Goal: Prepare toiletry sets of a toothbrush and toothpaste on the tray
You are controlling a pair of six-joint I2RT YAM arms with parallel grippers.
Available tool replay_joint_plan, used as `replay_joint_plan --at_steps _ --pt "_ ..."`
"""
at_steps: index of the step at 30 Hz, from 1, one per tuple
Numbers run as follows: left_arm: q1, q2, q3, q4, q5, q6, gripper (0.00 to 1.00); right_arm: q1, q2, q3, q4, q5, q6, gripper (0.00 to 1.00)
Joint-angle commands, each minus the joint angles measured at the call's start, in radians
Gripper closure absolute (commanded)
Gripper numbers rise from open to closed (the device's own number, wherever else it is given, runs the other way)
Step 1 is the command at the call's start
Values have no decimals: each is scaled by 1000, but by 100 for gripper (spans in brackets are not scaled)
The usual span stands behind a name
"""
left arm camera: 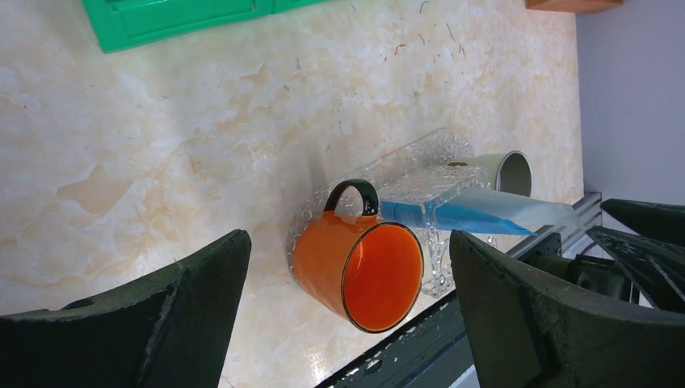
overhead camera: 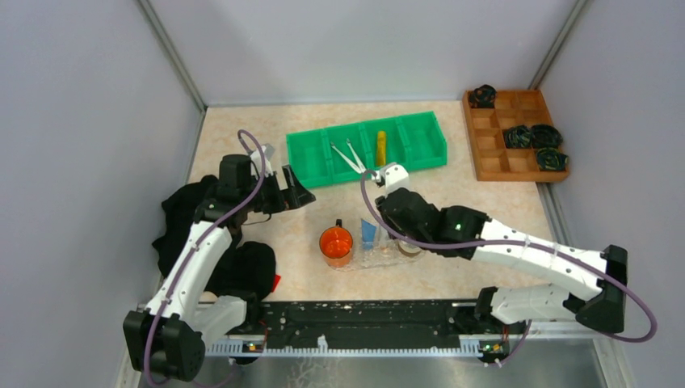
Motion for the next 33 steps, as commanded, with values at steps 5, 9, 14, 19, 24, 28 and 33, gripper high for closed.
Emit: replay_joint_plan --at_steps 5,9,14,19,24,28,33 --pt "-1 -58 22 -44 99 -30 1 16 -167 89 -159 115 64 54" --pt "-3 -64 -22 -5 169 -101 1 14 -188 76 -244 188 161 54" --pt "-4 -200 -89 9 179 -168 1 3 -312 -13 -307 228 315 58" --pt "-7 -350 -194 2 212 -262 6 -80 -397 -161 -307 157 386 57" --pt "-17 -453 -249 -55 191 -295 15 -129 -420 -186 -292 136 418 53" --pt "-18 -480 -291 -82 208 -325 25 -185 -430 -223 -264 88 466 53" --pt "-29 -470 -318 -145 198 -309 26 -229 -453 -316 -234 48 611 47"
